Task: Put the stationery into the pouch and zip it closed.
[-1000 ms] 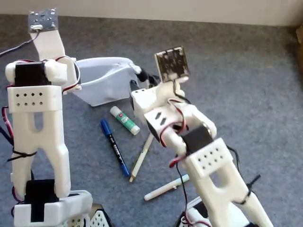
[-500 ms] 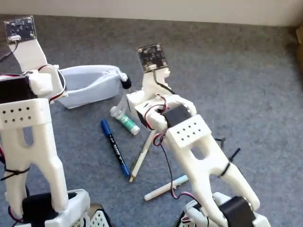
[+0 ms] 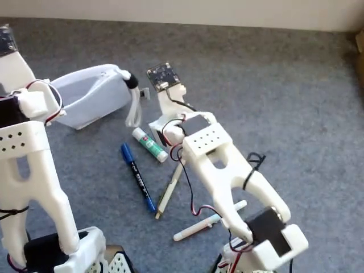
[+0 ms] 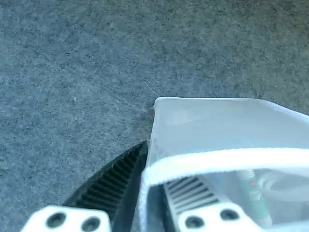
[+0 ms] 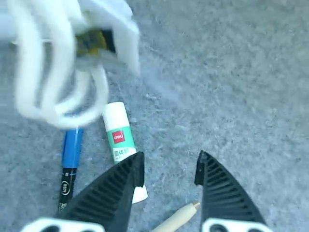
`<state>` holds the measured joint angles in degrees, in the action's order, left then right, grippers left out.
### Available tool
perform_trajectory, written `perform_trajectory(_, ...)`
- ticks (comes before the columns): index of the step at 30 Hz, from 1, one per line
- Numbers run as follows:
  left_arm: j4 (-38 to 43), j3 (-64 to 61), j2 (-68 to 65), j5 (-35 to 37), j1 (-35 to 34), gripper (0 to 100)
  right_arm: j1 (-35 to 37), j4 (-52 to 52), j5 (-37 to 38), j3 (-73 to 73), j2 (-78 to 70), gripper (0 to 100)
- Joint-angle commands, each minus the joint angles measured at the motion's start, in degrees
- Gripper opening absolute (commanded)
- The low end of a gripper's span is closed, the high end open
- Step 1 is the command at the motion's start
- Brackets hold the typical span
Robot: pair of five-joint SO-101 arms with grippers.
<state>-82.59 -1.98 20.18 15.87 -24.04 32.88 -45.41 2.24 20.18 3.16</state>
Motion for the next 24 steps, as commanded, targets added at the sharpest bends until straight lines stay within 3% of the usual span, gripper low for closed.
perform_trajectory(1, 1.7, 0.6, 2.2, 0.7, -1.5, 3, 2.0, 0.0, 1.1, -4.4, -1.5, 17.3)
perform_trajectory(24, 1.6, 0.7, 2.2, 2.8, -10.4, 3, 5.8, 0.1, -4.2, -17.2, -22.5, 17.3)
